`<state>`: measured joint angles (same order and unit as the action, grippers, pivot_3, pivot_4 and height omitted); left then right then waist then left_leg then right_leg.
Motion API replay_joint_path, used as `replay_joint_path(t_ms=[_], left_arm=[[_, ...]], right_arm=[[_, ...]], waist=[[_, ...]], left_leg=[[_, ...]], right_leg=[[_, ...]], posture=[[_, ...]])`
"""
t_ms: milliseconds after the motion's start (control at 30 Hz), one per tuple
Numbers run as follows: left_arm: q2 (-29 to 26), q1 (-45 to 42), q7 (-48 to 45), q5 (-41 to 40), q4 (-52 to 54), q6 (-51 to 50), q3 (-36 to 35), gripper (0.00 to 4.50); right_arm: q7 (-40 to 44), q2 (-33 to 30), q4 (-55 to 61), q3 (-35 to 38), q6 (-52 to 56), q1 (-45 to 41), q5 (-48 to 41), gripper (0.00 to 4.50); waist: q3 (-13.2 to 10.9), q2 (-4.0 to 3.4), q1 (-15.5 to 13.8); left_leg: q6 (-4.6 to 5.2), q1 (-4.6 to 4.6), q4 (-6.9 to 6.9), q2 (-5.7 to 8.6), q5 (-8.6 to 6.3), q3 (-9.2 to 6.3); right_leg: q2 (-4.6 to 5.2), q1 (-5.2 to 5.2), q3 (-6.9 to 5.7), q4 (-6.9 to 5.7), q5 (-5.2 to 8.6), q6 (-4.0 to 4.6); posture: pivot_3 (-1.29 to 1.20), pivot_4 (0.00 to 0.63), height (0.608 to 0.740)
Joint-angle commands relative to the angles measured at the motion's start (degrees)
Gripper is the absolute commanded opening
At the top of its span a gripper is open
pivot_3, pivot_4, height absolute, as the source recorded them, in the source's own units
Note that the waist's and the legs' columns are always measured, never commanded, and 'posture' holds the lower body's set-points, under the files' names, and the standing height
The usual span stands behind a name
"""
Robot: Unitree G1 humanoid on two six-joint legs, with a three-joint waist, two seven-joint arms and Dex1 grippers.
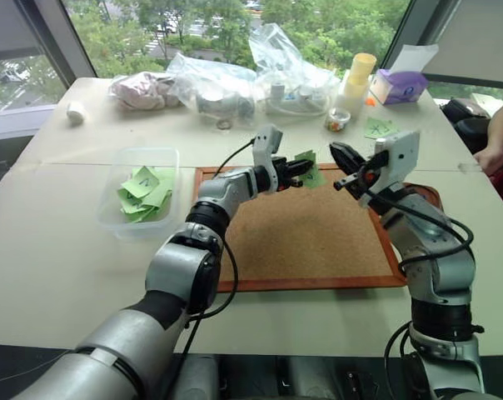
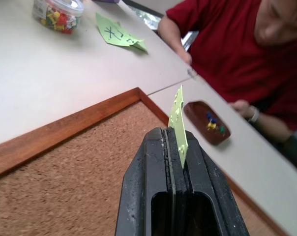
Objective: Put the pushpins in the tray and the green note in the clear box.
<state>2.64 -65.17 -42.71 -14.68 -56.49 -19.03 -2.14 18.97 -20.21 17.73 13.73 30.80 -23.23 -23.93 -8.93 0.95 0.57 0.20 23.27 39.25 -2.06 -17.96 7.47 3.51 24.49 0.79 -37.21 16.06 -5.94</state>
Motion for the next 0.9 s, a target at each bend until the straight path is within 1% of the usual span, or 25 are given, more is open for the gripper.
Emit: replay_joint_path(t_ms=[33, 100, 167, 233, 333, 500, 700, 800, 833, 867, 900], left_arm=[[-2.91, 2.95, -7.96, 6.68, 12.04, 6.38, 9.63, 0.06], [-6.65, 6.35, -14.60, 8.92, 22.05, 7.94, 15.57, 0.06], [-10.83, 9.17, -19.75, 10.06, 32.07, 7.26, 20.06, 0.06], [-12.99, 10.71, -21.84, 9.99, 37.85, 6.12, 21.84, 0.06], [-13.99, 11.58, -21.62, 9.19, 42.95, 2.91, 22.35, 0.06], [-13.28, 11.76, -18.55, 9.35, 45.13, -0.87, 21.63, 0.06], [-11.97, 13.44, -16.01, 6.96, 44.44, -4.45, 19.62, 0.06], [-11.91, 14.28, -14.78, 6.38, 44.24, -5.89, 18.94, 0.06], [-12.08, 14.40, -14.03, 6.71, 43.89, -6.28, 18.99, 0.00], [-12.20, 14.45, -13.43, 6.91, 43.66, -6.67, 19.05, 0.00], [-12.29, 14.45, -13.05, 6.94, 43.57, -6.92, 19.13, 0.00]], right_arm=[[-5.49, -0.74, 0.33, 7.63, 1.21, -0.99, -1.64, 0.00], [-8.50, -2.75, -3.13, 10.63, 1.90, -0.55, 0.46, 0.00], [-9.84, -6.59, -7.34, 11.02, 1.72, 0.96, 4.61, 0.00], [-12.84, -8.69, -10.60, 10.54, 2.14, 1.24, 8.19, 0.00], [-15.96, -9.70, -15.75, 10.86, 4.16, 0.68, 10.26, 0.00], [-16.18, -10.34, -23.83, 10.32, 4.31, -1.12, 11.64, 0.00], [-14.71, -10.77, -33.25, 11.60, 3.71, -5.34, 10.23, 0.00], [-14.30, -11.00, -35.73, 12.17, 3.38, -6.55, 9.76, 0.00], [-14.19, -11.04, -36.21, 12.19, 3.30, -6.74, 9.66, 0.59], [-14.03, -11.12, -36.68, 12.27, 3.35, -6.93, 9.43, 0.77], [-13.91, -11.17, -37.00, 12.32, 3.39, -7.06, 9.23, 1.34]], waist=[[0.00, -0.01, 0.03], [0.01, -0.02, 0.09], [0.02, -0.04, 0.05], [0.03, -0.06, 0.12], [0.05, -0.10, 0.21], [0.09, -0.17, 0.39], [0.11, -0.23, 0.43], [0.12, -0.24, 0.33], [0.12, -0.24, 0.30], [0.12, -0.24, 0.29], [0.12, -0.24, 0.32]], left_leg=[[0.00, 0.00, 0.00, 0.01, 0.00, 0.02], [0.00, 0.00, 0.00, 0.00, 0.00, 0.03], [0.00, 0.00, -0.01, -0.01, 0.00, 0.05], [0.00, 0.00, 0.00, -0.01, 0.00, 0.07], [0.00, -0.03, 0.03, -0.04, 0.01, 0.07], [0.02, -0.08, 0.04, -0.05, 0.01, 0.02], [0.02, -0.10, 0.04, -0.11, 0.02, 0.01], [0.02, -0.10, 0.04, -0.26, 0.02, 0.01], [0.02, -0.10, 0.04, -0.27, 0.02, 0.02], [0.02, -0.09, 0.05, -0.27, 0.02, 0.02], [0.02, -0.09, 0.05, -0.27, 0.02, 0.02]], right_leg=[[0.01, 0.00, 0.00, 0.01, 0.00, 0.00], [0.02, 0.00, 0.00, -0.01, 0.00, 0.00], [0.02, 0.00, 0.01, -0.01, 0.00, 0.00], [0.03, 0.00, 0.03, -0.01, 0.00, 0.00], [0.01, 0.00, 0.08, -0.06, 0.00, 0.00], [-0.03, 0.00, 0.19, -0.09, 0.00, 0.00], [-0.05, 0.00, 0.22, -0.11, 0.00, 0.00], [-0.06, 0.00, 0.21, -0.11, 0.00, 0.00], [-0.06, 0.00, 0.21, -0.11, 0.00, 0.00], [-0.05, 0.00, 0.21, -0.11, 0.00, 0.00], [-0.05, 0.00, 0.21, -0.11, 0.00, 0.00]], posture=[[0.00, 0.150, 0.735], [0.00, 0.150, 0.735], [0.00, 0.150, 0.735], [0.00, 0.150, 0.735], [0.00, 0.150, 0.735], [0.00, 0.150, 0.735], [0.00, 0.150, 0.735], [0.00, 0.150, 0.735], [0.00, 0.150, 0.735], [0.00, 0.150, 0.735], [0.00, 0.150, 0.735]])
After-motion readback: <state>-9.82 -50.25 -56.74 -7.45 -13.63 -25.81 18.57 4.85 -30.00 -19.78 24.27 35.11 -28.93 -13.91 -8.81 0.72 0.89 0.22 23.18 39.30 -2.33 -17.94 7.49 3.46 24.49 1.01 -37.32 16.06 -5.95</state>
